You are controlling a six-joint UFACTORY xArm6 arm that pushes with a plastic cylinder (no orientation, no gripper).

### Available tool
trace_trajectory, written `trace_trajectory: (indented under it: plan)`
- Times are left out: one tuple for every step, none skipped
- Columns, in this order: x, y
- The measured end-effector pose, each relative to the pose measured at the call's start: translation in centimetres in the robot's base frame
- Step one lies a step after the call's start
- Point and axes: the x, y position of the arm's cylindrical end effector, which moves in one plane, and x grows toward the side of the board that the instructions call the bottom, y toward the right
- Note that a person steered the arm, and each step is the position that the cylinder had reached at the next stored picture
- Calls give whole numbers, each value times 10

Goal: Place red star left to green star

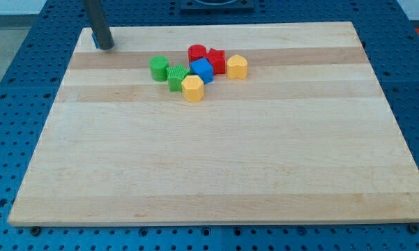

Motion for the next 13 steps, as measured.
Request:
trace_trajectory:
  plan:
    - [0, 23]
    - [0, 120]
    - [1, 217]
    - [18, 282]
    - [46, 291]
    - [53, 253]
    - [47, 203]
    - [39, 147]
    - [39, 130]
    - [48, 147]
    - [76, 147]
    - [86, 112]
    - [86, 72]
